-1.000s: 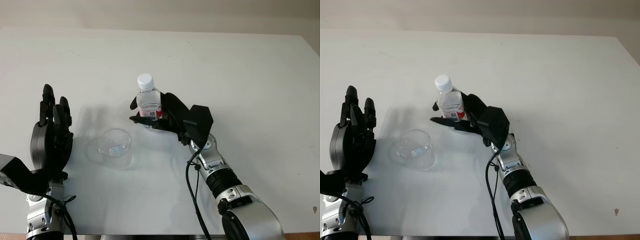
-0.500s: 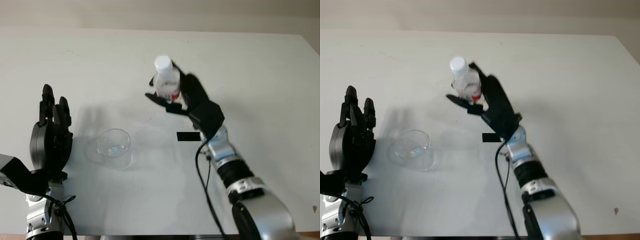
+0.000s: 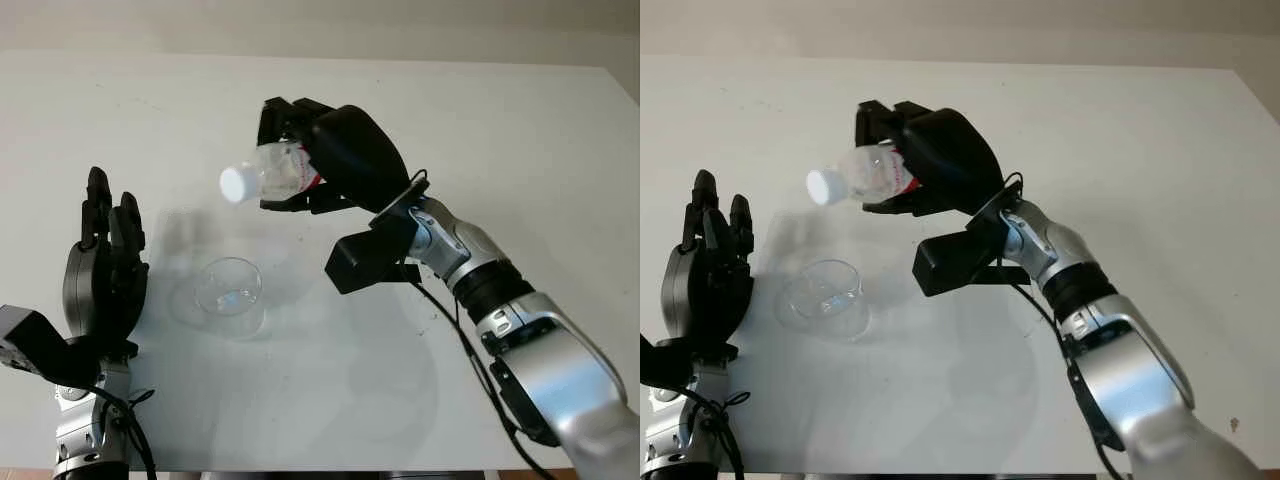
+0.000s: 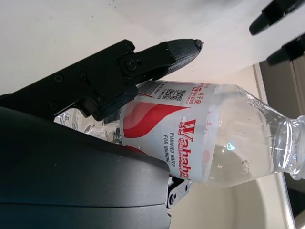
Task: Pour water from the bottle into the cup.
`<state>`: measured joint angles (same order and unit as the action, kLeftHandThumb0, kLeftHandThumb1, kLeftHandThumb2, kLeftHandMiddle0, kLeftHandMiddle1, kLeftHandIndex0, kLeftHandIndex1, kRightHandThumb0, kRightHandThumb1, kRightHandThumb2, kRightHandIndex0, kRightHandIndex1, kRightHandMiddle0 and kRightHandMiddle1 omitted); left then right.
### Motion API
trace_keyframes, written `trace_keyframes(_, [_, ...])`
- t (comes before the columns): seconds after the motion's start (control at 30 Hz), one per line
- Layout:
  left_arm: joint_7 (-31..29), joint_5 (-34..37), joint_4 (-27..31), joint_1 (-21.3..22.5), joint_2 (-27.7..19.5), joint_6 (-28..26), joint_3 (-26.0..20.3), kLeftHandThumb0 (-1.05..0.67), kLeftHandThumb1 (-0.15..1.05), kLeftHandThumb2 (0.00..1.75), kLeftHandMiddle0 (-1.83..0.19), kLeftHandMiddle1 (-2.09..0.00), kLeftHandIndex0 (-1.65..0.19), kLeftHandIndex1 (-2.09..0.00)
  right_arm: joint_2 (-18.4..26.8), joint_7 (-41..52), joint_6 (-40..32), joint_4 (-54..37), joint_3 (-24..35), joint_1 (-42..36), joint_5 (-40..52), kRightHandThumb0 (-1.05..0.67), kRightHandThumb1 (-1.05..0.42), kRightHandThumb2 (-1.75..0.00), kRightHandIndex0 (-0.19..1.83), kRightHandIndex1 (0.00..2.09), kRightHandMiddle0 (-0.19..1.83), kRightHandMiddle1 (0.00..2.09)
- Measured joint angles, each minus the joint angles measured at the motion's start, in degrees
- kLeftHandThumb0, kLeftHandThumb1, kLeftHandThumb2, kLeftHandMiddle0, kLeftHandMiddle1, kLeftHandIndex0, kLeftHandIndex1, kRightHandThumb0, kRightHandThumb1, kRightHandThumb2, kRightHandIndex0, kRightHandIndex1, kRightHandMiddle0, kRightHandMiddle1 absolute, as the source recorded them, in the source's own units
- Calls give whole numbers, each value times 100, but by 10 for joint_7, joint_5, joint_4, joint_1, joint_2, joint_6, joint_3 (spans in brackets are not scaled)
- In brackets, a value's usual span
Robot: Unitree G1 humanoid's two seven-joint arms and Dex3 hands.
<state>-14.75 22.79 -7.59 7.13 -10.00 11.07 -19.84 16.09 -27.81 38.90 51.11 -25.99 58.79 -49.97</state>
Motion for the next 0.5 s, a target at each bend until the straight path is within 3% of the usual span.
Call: trace_keyframes(0.5, [-3, 0, -3, 2, 9, 14, 0, -76, 105, 54, 16, -5, 18, -5, 20, -218, -9, 68, -100, 48, -108, -49, -105, -33, 116, 209, 84, 209])
